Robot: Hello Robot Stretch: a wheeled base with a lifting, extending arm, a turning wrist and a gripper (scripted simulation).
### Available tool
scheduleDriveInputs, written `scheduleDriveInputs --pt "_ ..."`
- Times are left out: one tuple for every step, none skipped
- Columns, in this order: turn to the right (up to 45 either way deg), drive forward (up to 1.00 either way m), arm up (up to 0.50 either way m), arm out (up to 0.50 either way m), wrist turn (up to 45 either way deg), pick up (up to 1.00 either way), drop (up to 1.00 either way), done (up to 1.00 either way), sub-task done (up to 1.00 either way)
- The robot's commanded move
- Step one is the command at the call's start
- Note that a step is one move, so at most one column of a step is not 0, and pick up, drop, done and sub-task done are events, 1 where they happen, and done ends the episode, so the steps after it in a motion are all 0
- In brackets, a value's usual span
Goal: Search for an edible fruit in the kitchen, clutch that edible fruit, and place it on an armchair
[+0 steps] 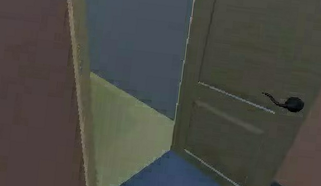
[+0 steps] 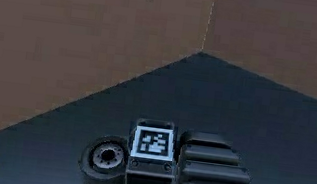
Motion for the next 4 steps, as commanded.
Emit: scheduleDriveInputs --pt "0.0 1.0 0.0 0.0 0.0 0.0 0.0 0.0 0.0" --pt "-45.0 0.0 0.0 0.0 0.0 0.0 0.0 0.0 0.0" --pt "0.0 0.75 0.0 0.0 0.0 0.0 0.0 0.0 0.0" --pt "-45.0 0.0 0.0 0.0 0.0 0.0 0.0 0.0 0.0"
